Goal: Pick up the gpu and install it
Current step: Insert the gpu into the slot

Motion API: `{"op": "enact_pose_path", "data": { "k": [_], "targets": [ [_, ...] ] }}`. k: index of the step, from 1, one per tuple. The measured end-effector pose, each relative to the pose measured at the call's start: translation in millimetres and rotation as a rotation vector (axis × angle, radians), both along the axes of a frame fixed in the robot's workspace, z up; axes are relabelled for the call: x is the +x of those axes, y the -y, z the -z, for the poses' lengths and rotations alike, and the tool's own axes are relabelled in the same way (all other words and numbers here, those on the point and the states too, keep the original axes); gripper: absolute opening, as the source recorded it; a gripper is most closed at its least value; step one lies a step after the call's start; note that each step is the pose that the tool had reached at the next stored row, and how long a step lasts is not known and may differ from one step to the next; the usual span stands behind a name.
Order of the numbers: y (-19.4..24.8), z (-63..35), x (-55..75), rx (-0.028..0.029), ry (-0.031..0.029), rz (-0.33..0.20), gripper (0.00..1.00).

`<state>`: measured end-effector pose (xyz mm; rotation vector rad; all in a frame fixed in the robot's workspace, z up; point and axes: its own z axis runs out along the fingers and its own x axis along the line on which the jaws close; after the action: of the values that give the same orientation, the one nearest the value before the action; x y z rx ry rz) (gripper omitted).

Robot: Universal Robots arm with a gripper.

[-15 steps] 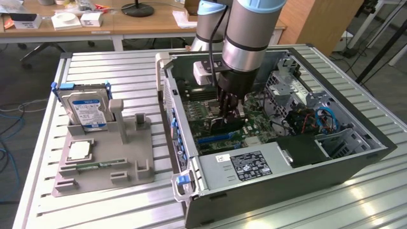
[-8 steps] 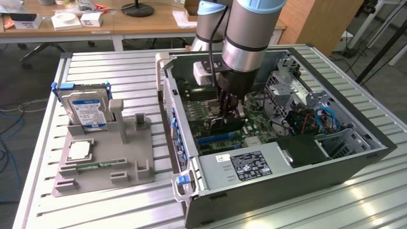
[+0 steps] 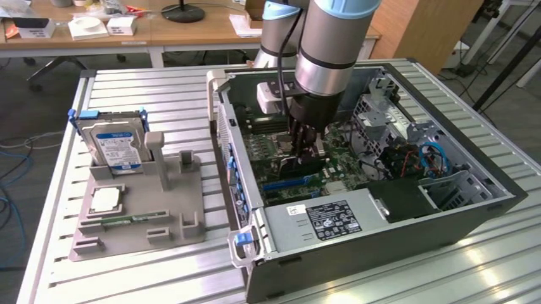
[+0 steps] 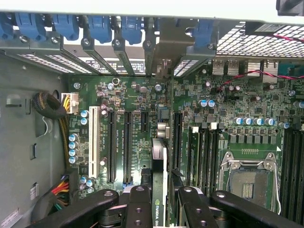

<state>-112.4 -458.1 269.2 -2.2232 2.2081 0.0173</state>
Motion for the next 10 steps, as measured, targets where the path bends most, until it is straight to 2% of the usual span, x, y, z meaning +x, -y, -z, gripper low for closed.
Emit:
{"op": "enact_pose_path", "data": {
  "k": [10],
  "targets": [
    [0.0,1.1,0.0,0.0000,-0.0001,0.000,0.27]
  ]
}}
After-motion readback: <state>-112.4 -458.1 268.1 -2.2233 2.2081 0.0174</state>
